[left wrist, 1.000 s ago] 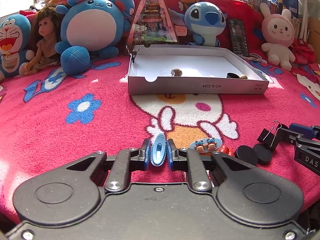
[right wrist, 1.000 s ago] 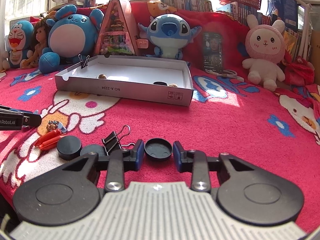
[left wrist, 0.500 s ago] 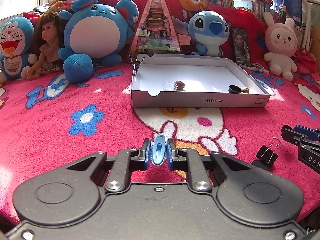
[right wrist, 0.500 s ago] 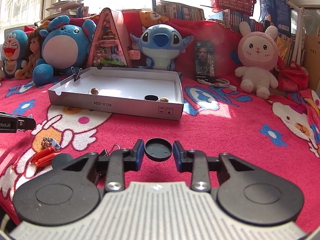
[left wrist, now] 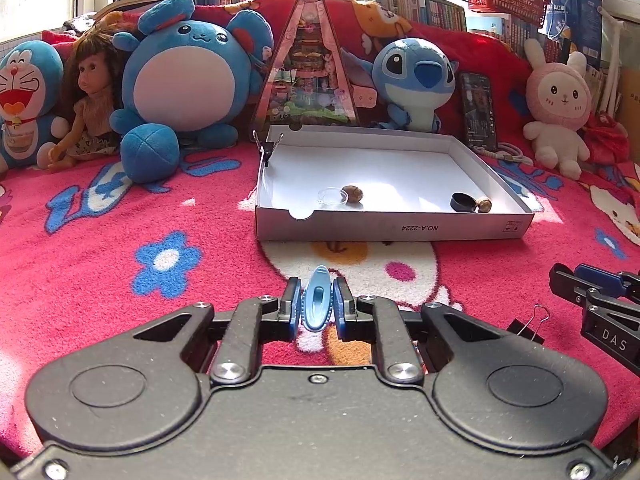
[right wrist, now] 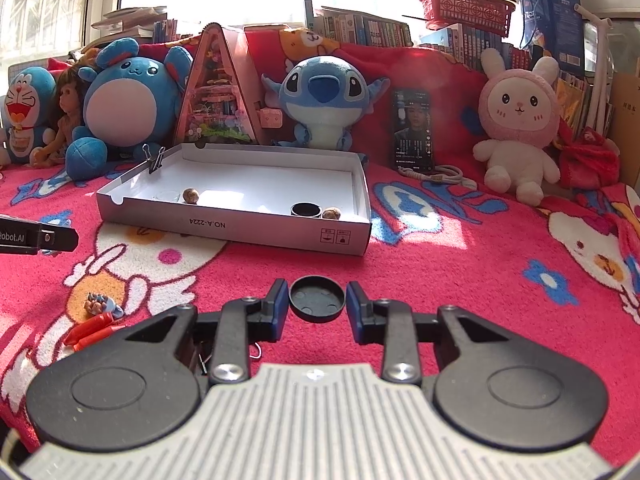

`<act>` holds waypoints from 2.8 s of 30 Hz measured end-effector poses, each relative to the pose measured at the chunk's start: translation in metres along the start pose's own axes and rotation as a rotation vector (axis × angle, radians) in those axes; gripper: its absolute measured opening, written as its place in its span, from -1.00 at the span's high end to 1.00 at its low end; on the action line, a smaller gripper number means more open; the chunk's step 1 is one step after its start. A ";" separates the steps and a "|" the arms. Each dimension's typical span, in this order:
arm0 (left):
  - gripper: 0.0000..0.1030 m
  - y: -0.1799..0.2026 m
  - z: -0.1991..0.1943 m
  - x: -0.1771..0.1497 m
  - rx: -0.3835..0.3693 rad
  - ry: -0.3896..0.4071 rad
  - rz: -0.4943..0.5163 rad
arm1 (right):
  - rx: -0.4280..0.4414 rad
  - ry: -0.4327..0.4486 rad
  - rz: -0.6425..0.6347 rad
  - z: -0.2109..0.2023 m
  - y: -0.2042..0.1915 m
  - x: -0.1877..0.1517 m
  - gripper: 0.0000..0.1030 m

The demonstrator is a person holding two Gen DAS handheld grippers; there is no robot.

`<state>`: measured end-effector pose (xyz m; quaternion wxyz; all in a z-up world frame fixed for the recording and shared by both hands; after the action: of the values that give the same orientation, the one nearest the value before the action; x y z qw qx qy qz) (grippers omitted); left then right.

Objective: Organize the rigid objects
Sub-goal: 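Carry the blue clip in the left gripper into the box while the right carries the lid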

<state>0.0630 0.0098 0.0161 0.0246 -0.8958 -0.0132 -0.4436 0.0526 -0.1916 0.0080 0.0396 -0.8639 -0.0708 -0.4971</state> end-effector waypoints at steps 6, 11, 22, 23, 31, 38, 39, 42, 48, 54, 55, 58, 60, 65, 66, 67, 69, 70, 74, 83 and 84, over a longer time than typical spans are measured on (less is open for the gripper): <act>0.68 0.000 0.002 0.007 -0.009 0.003 -0.004 | 0.010 -0.001 0.012 0.005 -0.001 0.007 0.29; 0.68 0.000 0.007 0.021 -0.017 0.008 -0.002 | 0.017 0.003 0.020 0.011 0.000 0.017 0.29; 0.69 0.004 0.030 0.061 -0.032 0.003 -0.010 | 0.034 0.022 0.045 0.031 0.005 0.047 0.29; 0.69 0.004 0.033 0.063 -0.035 0.000 -0.011 | 0.037 0.021 0.051 0.033 0.005 0.050 0.29; 0.68 0.004 0.061 0.081 -0.030 -0.046 -0.020 | 0.058 -0.002 0.096 0.052 0.011 0.064 0.29; 0.69 0.001 0.084 0.090 -0.015 -0.092 -0.029 | 0.068 -0.033 0.133 0.069 0.017 0.072 0.29; 0.69 0.001 0.086 0.091 -0.016 -0.097 -0.031 | 0.068 -0.037 0.135 0.071 0.017 0.072 0.30; 0.69 0.002 0.094 0.096 -0.014 -0.111 -0.036 | 0.071 -0.052 0.147 0.079 0.018 0.074 0.30; 0.69 0.005 0.108 0.105 -0.008 -0.138 -0.029 | 0.080 -0.083 0.184 0.094 0.024 0.084 0.30; 0.69 0.007 0.129 0.111 0.012 -0.193 -0.017 | 0.092 -0.128 0.222 0.113 0.028 0.094 0.30; 0.69 0.009 0.134 0.113 0.017 -0.204 -0.007 | 0.096 -0.137 0.231 0.116 0.028 0.096 0.30; 0.69 0.010 0.145 0.116 0.029 -0.236 -0.002 | 0.109 -0.163 0.250 0.126 0.028 0.100 0.30; 0.68 0.010 0.152 0.119 0.023 -0.259 -0.017 | 0.116 -0.180 0.258 0.133 0.026 0.103 0.30; 0.68 0.013 0.160 0.125 -0.005 -0.282 -0.035 | 0.147 -0.219 0.299 0.149 0.024 0.106 0.30; 0.68 0.013 0.161 0.125 -0.008 -0.284 -0.038 | 0.152 -0.224 0.309 0.151 0.023 0.106 0.30; 0.68 0.014 0.162 0.125 -0.004 -0.286 -0.040 | 0.159 -0.230 0.321 0.154 0.023 0.106 0.30; 0.68 0.014 0.162 0.124 0.008 -0.288 -0.031 | 0.163 -0.240 0.330 0.158 0.022 0.105 0.30; 0.68 0.013 0.163 0.122 0.019 -0.291 -0.025 | 0.163 -0.245 0.329 0.160 0.020 0.105 0.30; 0.68 0.010 0.162 0.119 0.022 -0.300 -0.025 | 0.159 -0.259 0.318 0.166 0.016 0.104 0.30; 0.68 0.011 0.162 0.116 0.019 -0.305 -0.023 | 0.151 -0.284 0.315 0.175 0.012 0.099 0.29; 0.68 0.011 0.162 0.115 0.020 -0.306 -0.021 | 0.148 -0.285 0.314 0.175 0.012 0.099 0.29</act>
<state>0.2623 0.0082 0.0093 0.0265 -0.9525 -0.0308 -0.3018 0.2530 -0.1711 0.0052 0.1694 -0.9206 0.0235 -0.3509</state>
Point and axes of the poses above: each gripper's, at about its wrist camera, not at the fingertips, and z roughly the way its jaws point, y to its right, x to its top, the point moved 3 cm from there along z, roughly the way its jaws point, and after that the axes turned 8 degrees about x, right-handed, at the moved point
